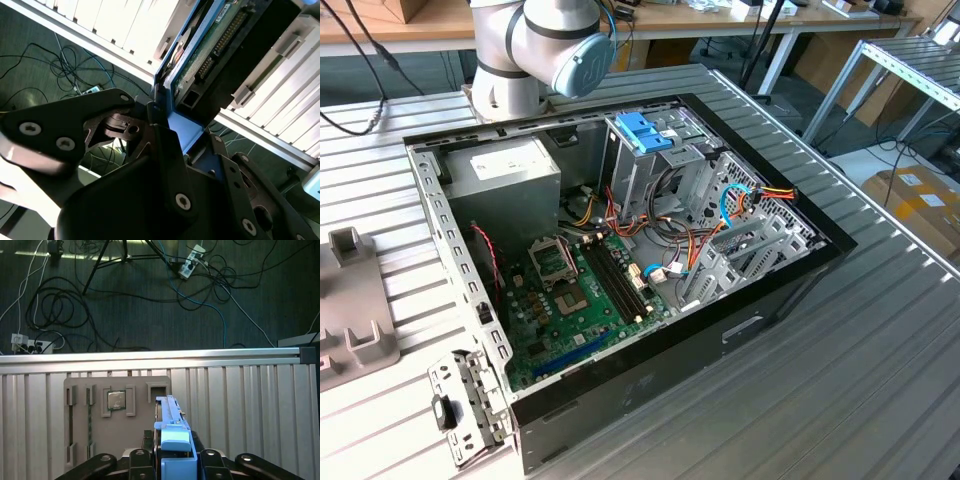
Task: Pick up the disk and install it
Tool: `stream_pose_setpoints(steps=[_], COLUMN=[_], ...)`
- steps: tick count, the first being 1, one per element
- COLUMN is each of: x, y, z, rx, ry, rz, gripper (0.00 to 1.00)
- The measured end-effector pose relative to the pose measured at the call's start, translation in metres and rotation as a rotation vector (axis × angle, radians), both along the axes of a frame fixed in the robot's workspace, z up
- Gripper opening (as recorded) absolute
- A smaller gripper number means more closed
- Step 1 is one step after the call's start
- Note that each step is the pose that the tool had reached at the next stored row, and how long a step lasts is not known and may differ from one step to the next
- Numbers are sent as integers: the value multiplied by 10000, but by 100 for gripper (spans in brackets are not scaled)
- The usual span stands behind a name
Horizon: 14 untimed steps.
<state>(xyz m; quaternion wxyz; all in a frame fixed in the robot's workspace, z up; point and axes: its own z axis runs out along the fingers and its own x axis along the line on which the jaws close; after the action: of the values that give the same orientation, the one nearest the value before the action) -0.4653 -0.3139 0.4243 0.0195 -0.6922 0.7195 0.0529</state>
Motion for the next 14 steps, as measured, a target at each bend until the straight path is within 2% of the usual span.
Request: stream_pose_setpoints(steps=[14], x=[0], y=[0], z=[85], rx=[0], ry=[0], rz=[0], gripper=[37])
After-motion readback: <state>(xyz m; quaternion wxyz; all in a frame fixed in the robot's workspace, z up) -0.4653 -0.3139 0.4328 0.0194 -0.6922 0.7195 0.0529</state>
